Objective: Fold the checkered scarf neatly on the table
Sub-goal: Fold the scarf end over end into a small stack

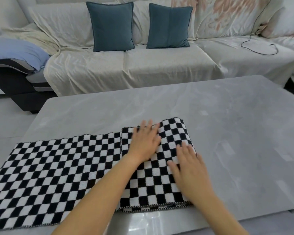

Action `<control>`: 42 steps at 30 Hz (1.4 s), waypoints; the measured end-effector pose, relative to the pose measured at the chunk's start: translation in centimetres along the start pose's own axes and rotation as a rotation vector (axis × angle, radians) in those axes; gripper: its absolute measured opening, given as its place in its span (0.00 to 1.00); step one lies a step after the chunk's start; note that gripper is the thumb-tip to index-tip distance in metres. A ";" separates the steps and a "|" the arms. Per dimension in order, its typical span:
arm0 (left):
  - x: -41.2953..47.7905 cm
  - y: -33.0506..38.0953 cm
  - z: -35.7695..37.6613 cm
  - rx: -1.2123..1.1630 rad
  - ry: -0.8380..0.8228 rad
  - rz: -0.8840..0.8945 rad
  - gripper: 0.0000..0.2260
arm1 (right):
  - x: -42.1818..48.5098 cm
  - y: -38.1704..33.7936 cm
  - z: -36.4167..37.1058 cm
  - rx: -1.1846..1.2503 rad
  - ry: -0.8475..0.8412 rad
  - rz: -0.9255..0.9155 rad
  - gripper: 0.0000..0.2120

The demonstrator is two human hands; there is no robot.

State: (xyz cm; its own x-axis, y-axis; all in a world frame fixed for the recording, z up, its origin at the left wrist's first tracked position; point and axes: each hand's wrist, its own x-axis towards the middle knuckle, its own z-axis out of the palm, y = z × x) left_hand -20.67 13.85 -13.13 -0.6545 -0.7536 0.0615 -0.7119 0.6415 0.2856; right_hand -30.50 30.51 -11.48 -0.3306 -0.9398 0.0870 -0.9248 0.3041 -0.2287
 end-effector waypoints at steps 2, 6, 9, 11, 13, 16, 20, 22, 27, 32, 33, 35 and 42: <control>1.0 3.0 1.2 0.068 -0.145 0.192 0.24 | 0.6 2.5 0.1 -0.006 -0.104 0.098 0.44; 2.6 5.0 4.1 0.128 -0.252 0.225 0.25 | -0.3 3.8 2.6 0.008 -0.229 0.144 0.44; 2.9 4.3 4.8 0.164 -0.221 0.202 0.26 | -0.5 3.8 3.6 0.057 -0.226 0.141 0.40; 2.7 4.2 4.6 0.150 -0.225 0.207 0.27 | 0.0 4.1 2.9 0.252 -0.194 0.178 0.38; 1.9 3.7 4.1 0.139 -0.223 0.181 0.28 | 0.9 4.7 1.9 0.504 -0.125 0.293 0.35; -0.6 1.5 2.9 0.158 -0.201 0.067 0.30 | 2.0 5.5 1.2 0.640 -0.083 0.321 0.31; -5.5 -1.4 2.0 0.179 -0.175 -0.089 0.32 | 2.3 5.1 1.5 0.687 -0.033 0.328 0.29; -7.4 -1.9 2.0 0.161 -0.148 -0.170 0.32 | 2.1 4.3 1.7 0.575 0.015 0.240 0.28; -9.1 -1.7 2.4 0.059 -0.087 -0.286 0.32 | 3.2 4.3 1.8 0.640 0.097 0.339 0.20; -8.8 -1.4 2.6 0.062 -0.083 -0.295 0.33 | 3.9 5.8 1.6 0.420 -0.055 0.423 0.22; -8.8 -1.3 2.7 0.063 -0.082 -0.295 0.33 | 3.9 5.9 1.7 0.396 -0.052 0.412 0.20; -8.7 -1.1 2.9 0.067 -0.078 -0.296 0.33 | 3.8 6.1 1.9 0.372 -0.029 0.382 0.18; -8.6 -0.7 3.2 0.094 -0.060 -0.317 0.33 | 3.9 6.9 2.1 0.234 0.010 0.266 0.23</control>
State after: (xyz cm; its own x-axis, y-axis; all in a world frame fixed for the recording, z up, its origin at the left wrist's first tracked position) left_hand -15.39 20.32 -16.87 -0.4087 -0.9097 -0.0734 -0.9009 0.3892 0.1920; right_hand -37.81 28.61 -14.75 -0.5572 -0.8304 0.0040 -0.7380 0.4929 -0.4608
